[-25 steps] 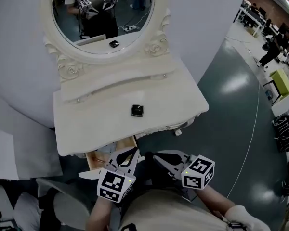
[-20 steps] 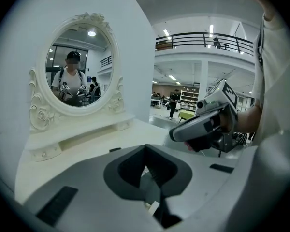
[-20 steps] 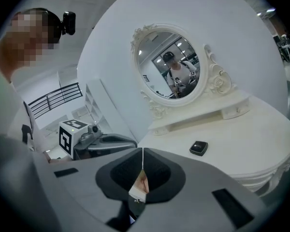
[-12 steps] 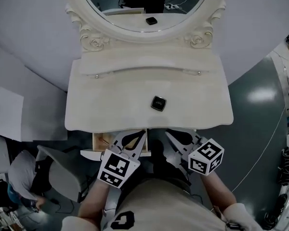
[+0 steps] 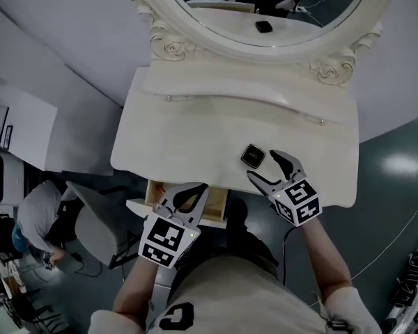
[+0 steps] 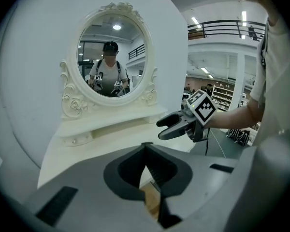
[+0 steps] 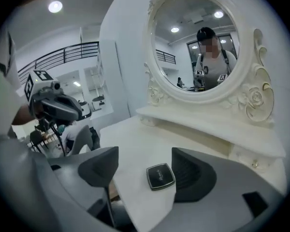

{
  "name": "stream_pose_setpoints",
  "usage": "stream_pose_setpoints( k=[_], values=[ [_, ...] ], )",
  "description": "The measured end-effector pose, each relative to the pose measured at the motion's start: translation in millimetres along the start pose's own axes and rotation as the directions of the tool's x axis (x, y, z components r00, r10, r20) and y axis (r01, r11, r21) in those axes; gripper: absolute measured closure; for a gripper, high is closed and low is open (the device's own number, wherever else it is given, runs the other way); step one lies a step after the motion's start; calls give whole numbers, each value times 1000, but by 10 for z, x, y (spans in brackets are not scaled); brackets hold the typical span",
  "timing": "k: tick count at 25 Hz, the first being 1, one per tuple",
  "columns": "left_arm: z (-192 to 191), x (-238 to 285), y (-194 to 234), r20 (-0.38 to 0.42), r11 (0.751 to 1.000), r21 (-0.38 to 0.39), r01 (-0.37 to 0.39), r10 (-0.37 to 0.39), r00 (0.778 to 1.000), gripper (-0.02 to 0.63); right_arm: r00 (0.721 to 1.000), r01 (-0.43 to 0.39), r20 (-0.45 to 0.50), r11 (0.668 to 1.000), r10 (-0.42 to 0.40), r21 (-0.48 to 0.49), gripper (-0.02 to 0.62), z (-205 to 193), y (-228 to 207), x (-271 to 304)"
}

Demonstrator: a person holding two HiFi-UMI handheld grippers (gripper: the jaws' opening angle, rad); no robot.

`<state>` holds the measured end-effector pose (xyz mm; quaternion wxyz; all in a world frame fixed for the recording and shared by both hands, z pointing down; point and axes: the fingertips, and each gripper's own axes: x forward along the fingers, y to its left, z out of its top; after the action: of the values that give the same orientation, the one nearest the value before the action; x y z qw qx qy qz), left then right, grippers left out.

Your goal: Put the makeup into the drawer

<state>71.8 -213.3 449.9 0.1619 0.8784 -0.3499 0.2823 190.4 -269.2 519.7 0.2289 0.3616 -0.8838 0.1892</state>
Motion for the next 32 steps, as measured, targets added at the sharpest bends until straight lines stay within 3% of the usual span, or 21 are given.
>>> stream_pose_setpoints(
  k=[7,15,20,32],
  values=[
    [-114,-116,203,-29,994,-47,-95,94,995,551,977,-48,-211,997,33,-68,258,-496,-291,565],
    [-169,-198,328,-28,987,-87,-136,134,991,551,953,-58,-302,993,24,-104,258,-780,-396,887],
    [-167,-248,408,-17,983,-96,-155,154,988,551,941,-55,-338,990,8,-131,258,-913,-420,970],
    [-331,-623,620,12,962,-143,-231,235,972,551,948,-27,-317,991,-16,-130,259,-928,-451,984]
  ],
)
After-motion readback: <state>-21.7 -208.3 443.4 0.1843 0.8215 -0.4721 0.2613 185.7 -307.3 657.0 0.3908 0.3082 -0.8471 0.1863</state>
